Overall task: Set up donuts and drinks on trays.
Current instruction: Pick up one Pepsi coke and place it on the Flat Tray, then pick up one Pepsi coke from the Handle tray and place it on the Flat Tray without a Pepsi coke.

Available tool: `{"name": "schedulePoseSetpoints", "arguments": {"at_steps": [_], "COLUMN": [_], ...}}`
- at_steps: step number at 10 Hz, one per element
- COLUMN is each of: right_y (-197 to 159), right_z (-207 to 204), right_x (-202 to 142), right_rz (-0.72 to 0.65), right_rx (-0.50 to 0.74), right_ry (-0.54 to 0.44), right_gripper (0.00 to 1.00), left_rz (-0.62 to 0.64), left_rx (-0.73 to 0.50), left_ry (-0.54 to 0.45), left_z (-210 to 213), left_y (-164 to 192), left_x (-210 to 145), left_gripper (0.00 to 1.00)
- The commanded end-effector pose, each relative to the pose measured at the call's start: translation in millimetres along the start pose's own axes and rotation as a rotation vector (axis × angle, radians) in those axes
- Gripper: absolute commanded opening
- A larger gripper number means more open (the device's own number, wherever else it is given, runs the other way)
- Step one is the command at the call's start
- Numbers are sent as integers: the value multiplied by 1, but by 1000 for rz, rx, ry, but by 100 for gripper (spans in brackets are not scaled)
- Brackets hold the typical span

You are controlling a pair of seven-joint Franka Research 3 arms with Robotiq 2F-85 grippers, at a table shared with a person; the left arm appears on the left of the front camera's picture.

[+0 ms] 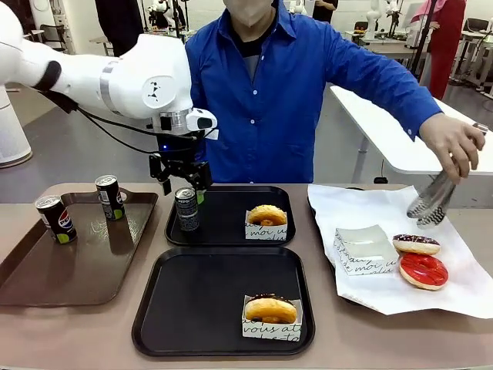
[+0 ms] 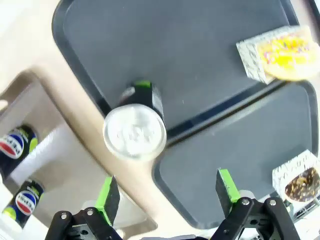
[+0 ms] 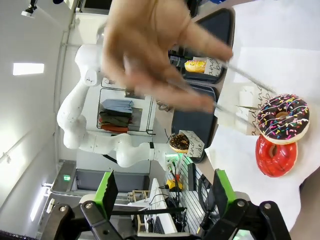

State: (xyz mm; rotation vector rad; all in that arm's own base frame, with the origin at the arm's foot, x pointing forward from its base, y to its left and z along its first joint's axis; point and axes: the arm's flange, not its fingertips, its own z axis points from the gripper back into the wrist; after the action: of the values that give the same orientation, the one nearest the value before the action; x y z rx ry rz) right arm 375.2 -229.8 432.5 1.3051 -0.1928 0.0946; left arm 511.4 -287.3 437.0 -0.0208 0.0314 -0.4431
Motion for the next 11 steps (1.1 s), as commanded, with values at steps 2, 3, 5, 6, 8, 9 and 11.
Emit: {"name": "schedulePoseSetpoints", "arguments": {"at_steps": [2,3,5,6,8,9,11], "right_y": [1,1,1,1,1,1,1], "right_z": [0,0,0,0,0,0,0], "right_x": [0,0,0,0,0,0,0], "right_rz": [1,1,1,1,1,1,1], "right_rx": [-1,-1,-1,-1,-1,-1,-1], "right_ry": [0,0,0,0,0,0,0], "right_gripper": [100,100,100,100,100,100,100], "left_rz": [-1,-2,9,-16,-16,-16,-16], "left_rx": [79,76,53,53,53,53,53], "left_ry": [-10,-19,-50,-8,-8,-8,-8], "left_z": [17,20,23,27,27,27,27], "left_y": [-9,-8,-7,-10,-10,-10,-10], "left_x": [-51,-63,-83,-58,-58,-58,-58], "left_gripper": [100,100,100,100,100,100,100]}}
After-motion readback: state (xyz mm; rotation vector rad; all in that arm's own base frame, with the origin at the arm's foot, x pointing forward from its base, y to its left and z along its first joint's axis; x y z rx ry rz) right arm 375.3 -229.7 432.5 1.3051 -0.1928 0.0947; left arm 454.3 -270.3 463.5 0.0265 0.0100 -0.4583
